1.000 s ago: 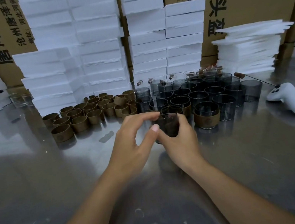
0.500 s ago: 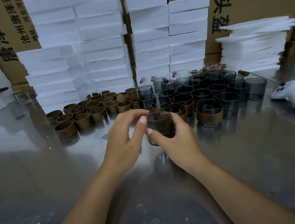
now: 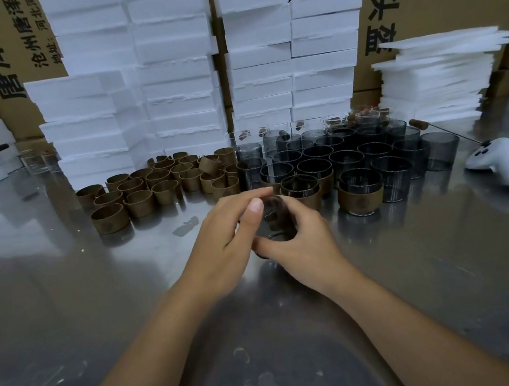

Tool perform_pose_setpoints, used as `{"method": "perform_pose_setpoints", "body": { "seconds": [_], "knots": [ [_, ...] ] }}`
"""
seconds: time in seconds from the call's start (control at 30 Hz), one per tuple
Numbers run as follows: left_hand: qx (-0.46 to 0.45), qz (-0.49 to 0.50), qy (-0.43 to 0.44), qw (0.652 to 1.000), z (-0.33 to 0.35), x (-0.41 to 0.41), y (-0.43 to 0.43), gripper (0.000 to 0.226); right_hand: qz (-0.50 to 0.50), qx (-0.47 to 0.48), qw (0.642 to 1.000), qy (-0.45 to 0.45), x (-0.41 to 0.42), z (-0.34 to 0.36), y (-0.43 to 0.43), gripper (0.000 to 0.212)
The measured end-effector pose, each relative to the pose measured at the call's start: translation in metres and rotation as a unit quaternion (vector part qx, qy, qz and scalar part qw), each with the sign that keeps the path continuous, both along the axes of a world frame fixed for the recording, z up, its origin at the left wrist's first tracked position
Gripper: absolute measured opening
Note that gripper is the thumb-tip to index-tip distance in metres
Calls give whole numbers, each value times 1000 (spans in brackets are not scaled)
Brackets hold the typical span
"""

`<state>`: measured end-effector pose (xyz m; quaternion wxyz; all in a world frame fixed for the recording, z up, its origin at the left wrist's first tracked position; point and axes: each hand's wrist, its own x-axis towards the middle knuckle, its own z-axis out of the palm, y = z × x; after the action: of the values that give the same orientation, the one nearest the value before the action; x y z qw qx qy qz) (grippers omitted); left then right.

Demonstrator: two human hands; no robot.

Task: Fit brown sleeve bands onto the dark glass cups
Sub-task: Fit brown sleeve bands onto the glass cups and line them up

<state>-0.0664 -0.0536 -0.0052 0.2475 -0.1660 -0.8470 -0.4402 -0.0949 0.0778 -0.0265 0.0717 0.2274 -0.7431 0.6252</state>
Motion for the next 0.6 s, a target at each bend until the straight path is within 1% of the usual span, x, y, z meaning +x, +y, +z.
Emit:
{"method": "perform_pose_setpoints", "body": {
  "seconds": [0.1,0.17,0.3,0.5,0.6],
  "knots": [
    [-5,-23,11,1000,2,3,4,27,-1,14,1000,0,-1,-1,0,41],
    [-9,-34,29,999,4,5,7,31,-8,17,1000,-5,-2,-1,0,42],
    [4,-40,57,998,6,5,10,36,-17,5,1000,-21,-4,-2,0,43],
    [39,-15,70,997,7,6,8,27,-41,-34,997,-51,-6,-2,1,34],
    [46,10,69,997,6,4,7,17,-43,-45,996,-58,-6,-1,1,34]
  ]
}}
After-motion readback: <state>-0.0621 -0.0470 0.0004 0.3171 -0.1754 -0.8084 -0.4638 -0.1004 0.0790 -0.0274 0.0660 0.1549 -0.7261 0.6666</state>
